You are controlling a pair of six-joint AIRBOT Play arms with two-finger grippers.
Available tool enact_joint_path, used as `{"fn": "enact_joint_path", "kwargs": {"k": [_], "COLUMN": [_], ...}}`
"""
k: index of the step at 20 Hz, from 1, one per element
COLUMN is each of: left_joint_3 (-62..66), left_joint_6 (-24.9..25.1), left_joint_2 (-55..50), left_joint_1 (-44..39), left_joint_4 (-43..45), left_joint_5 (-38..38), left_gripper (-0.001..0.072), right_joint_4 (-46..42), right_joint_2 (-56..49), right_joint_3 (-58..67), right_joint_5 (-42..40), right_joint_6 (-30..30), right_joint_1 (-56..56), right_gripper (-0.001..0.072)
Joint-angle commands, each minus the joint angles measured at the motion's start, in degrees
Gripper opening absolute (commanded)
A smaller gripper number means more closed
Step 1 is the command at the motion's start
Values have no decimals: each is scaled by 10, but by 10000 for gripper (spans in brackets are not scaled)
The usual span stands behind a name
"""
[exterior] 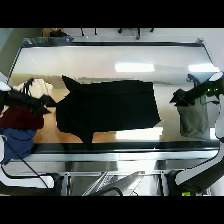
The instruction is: Fold the shirts.
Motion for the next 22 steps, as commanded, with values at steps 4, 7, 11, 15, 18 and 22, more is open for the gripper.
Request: {"fn": "enact_joint_path", "kwargs": {"k": [4, 7, 11, 15, 18, 22], "left_joint_3": [-199, -224, -210, -173, -119, -83], "left_joint_6": [46, 60, 61, 68, 74, 73], "left_joint_2": [38, 38, 31, -14, -47, -43], "left_joint_1": [46, 40, 24, -14, -45, -56], "left_joint_4": [0, -1, -2, -37, -31, -26], "left_joint_5": [75, 142, 189, 180, 143, 127], "left_gripper": [672, 672, 672, 447, 16, 15], "right_joint_4": [9, 42, 73, 73, 73, 73], "right_joint_2": [4, 5, 5, 4, 4, 4], "right_joint_3": [-99, -101, -101, -105, -122, -175], "right_joint_5": [2, 2, 2, 0, -4, -32], "right_joint_6": [-24, -34, -45, -58, -60, -75], "right_joint_1": [-11, -11, -11, -7, 4, 29], "right_gripper": [302, 302, 302, 302, 302, 301]}}
